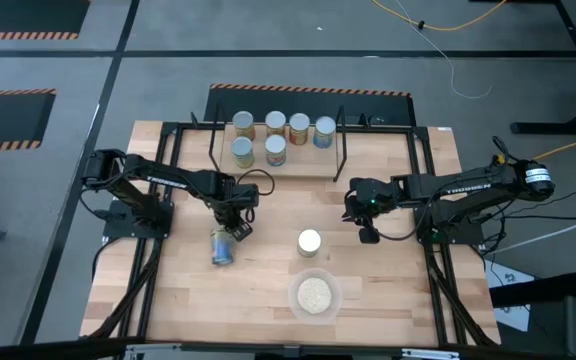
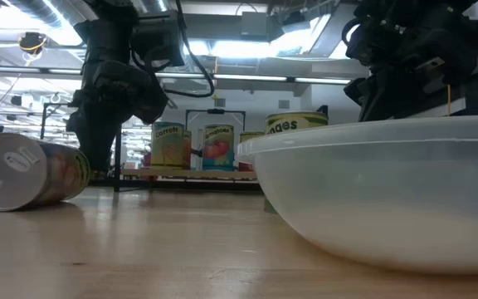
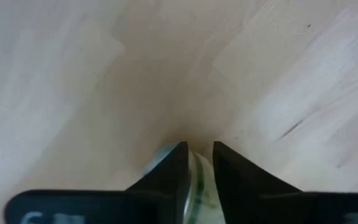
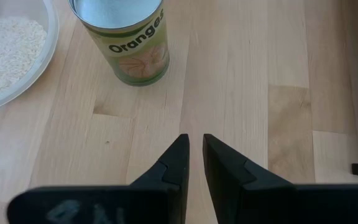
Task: Pick and place cans onto a shelf
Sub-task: Put the canned peaches on the shelf
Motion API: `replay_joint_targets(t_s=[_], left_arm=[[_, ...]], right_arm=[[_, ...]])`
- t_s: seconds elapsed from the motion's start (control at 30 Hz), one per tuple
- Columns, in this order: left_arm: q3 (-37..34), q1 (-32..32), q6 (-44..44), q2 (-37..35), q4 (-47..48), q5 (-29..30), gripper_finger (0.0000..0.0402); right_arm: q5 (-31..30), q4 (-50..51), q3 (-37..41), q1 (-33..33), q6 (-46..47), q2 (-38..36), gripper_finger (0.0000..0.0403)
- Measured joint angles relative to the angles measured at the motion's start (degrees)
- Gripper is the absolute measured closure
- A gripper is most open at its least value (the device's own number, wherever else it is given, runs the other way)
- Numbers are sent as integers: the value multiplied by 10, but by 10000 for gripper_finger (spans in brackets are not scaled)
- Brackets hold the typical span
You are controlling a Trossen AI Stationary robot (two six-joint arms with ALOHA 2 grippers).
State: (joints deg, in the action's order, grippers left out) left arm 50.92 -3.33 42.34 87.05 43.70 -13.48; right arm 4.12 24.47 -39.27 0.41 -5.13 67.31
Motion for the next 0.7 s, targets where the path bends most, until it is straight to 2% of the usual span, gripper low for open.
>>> replay_joint_targets(t_s=[0.27, 0.7], left_arm=[[0, -24, 22, 0, 11, -44, 284], [0, -49, 23, 0, 38, -104, 273]], right_arm=[[0, 0, 0, 0, -16, 0, 350], [0, 0, 0, 0, -16, 0, 350]])
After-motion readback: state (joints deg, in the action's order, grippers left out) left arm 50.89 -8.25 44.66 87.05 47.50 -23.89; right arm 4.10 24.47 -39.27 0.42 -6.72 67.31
